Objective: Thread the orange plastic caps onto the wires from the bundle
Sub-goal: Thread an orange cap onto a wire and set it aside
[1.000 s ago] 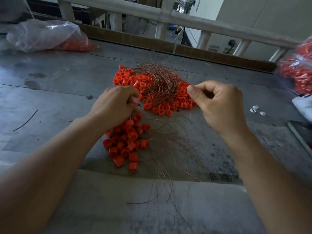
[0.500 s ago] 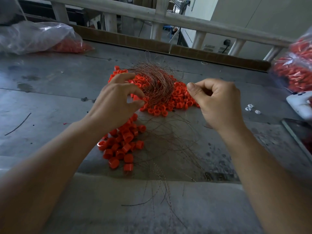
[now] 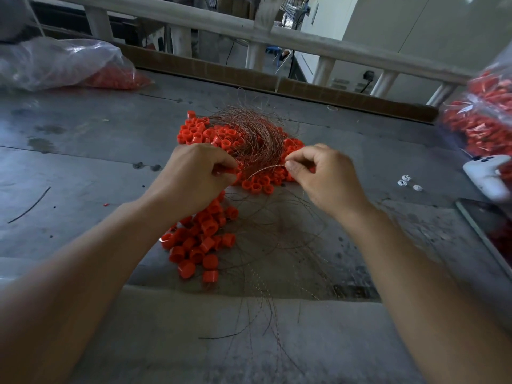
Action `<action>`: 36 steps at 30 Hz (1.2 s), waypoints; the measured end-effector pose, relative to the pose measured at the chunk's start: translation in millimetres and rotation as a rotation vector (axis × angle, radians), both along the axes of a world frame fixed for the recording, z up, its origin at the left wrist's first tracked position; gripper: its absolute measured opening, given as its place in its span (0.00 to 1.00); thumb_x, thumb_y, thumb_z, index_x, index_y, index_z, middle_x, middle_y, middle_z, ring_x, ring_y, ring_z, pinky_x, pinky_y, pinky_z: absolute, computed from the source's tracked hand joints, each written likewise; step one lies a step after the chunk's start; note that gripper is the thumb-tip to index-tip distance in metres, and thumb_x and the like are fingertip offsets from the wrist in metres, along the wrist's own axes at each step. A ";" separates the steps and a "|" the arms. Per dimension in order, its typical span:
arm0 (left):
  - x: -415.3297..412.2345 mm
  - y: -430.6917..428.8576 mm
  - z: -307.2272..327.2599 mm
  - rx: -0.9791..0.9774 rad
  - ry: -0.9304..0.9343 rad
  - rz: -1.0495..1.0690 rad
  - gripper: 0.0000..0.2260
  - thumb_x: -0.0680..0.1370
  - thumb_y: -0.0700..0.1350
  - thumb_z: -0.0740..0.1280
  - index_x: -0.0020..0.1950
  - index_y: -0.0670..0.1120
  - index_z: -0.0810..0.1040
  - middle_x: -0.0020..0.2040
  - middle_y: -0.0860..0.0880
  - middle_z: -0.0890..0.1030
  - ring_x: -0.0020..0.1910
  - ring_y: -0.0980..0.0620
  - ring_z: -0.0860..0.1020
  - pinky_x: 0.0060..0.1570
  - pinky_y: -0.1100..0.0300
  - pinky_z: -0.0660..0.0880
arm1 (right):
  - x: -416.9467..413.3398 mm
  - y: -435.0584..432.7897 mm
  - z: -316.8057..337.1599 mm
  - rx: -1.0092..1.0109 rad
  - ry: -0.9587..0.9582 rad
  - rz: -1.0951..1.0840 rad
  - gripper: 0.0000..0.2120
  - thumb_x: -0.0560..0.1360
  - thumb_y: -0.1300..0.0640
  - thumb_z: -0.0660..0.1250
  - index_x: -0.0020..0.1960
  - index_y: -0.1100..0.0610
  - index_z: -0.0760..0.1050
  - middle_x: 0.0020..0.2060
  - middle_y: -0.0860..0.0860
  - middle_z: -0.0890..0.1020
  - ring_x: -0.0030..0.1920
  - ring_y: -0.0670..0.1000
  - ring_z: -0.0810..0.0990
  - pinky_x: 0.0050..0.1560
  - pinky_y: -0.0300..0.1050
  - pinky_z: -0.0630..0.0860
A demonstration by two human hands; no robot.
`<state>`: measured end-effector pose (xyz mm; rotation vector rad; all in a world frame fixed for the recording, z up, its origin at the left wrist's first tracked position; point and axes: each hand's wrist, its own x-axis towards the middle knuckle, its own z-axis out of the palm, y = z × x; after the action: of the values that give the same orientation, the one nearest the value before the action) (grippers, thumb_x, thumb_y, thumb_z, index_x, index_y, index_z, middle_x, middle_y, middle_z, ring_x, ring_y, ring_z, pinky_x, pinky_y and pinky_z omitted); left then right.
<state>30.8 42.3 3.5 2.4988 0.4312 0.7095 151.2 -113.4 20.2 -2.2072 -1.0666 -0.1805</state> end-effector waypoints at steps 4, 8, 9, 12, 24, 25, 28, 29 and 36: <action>-3.0 -1.0 3.4 0.022 -0.027 0.047 0.09 0.73 0.43 0.71 0.53 0.47 0.82 0.50 0.54 0.80 0.42 0.62 0.70 0.38 0.79 0.61 | 0.6 17.0 -6.1 -0.178 -0.160 0.097 0.12 0.76 0.58 0.64 0.58 0.59 0.78 0.66 0.53 0.71 0.66 0.51 0.67 0.65 0.40 0.59; -7.3 -2.5 9.4 0.028 -0.100 0.079 0.08 0.72 0.44 0.71 0.51 0.48 0.82 0.45 0.59 0.75 0.38 0.66 0.69 0.39 0.83 0.61 | 2.0 25.2 -14.6 -0.328 -0.221 0.190 0.15 0.78 0.56 0.61 0.63 0.58 0.73 0.74 0.51 0.58 0.74 0.49 0.51 0.71 0.45 0.48; -8.1 -2.9 10.4 0.025 -0.107 0.078 0.07 0.72 0.44 0.71 0.50 0.48 0.82 0.45 0.59 0.75 0.38 0.67 0.70 0.39 0.83 0.62 | 2.2 26.6 -15.7 -0.353 -0.211 0.204 0.16 0.78 0.56 0.60 0.65 0.58 0.71 0.74 0.51 0.57 0.74 0.49 0.50 0.73 0.49 0.48; -10.0 -4.6 11.1 0.016 -0.105 0.077 0.08 0.73 0.44 0.70 0.50 0.48 0.82 0.46 0.58 0.76 0.41 0.63 0.71 0.39 0.79 0.62 | 4.1 27.2 -18.1 -0.388 -0.195 0.197 0.20 0.79 0.54 0.58 0.69 0.59 0.66 0.72 0.51 0.61 0.74 0.48 0.51 0.73 0.50 0.49; -15.8 -7.6 12.3 -0.006 -0.104 0.055 0.08 0.72 0.44 0.71 0.50 0.48 0.82 0.46 0.58 0.76 0.40 0.66 0.72 0.39 0.79 0.63 | -5.0 11.6 -3.6 0.148 -0.208 0.100 0.06 0.70 0.67 0.68 0.47 0.62 0.78 0.41 0.52 0.82 0.44 0.50 0.80 0.47 0.47 0.77; -16.1 -8.1 12.4 -0.008 -0.097 0.055 0.08 0.72 0.44 0.71 0.51 0.49 0.82 0.46 0.58 0.76 0.41 0.64 0.73 0.39 0.79 0.63 | -3.8 11.2 -4.2 0.142 -0.200 0.073 0.07 0.71 0.67 0.68 0.48 0.62 0.78 0.43 0.52 0.82 0.45 0.50 0.80 0.48 0.46 0.77; -16.9 -9.8 12.7 -0.017 -0.088 0.052 0.08 0.72 0.44 0.71 0.51 0.48 0.82 0.46 0.57 0.77 0.44 0.59 0.74 0.41 0.75 0.63 | 1.4 9.7 -6.4 0.092 -0.181 -0.003 0.09 0.72 0.65 0.67 0.52 0.60 0.79 0.47 0.53 0.82 0.48 0.51 0.80 0.51 0.47 0.76; -17.1 -10.0 12.8 -0.017 -0.087 0.050 0.08 0.72 0.44 0.71 0.51 0.48 0.82 0.46 0.57 0.76 0.43 0.59 0.74 0.41 0.75 0.63 | 3.2 9.2 -6.8 0.073 -0.167 -0.019 0.09 0.72 0.64 0.68 0.52 0.59 0.79 0.48 0.53 0.82 0.48 0.51 0.80 0.51 0.46 0.76; -17.3 -11.6 12.4 -0.026 -0.092 0.051 0.07 0.73 0.45 0.71 0.50 0.49 0.82 0.46 0.58 0.76 0.41 0.63 0.72 0.41 0.75 0.62 | 10.7 5.3 -10.6 -0.181 -0.128 -0.022 0.07 0.73 0.59 0.68 0.50 0.56 0.80 0.49 0.51 0.80 0.49 0.50 0.76 0.52 0.46 0.73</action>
<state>13.5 30.7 15.9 2.4279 0.4696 0.8299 161.9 -108.1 9.6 -2.3968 -1.1684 -0.2465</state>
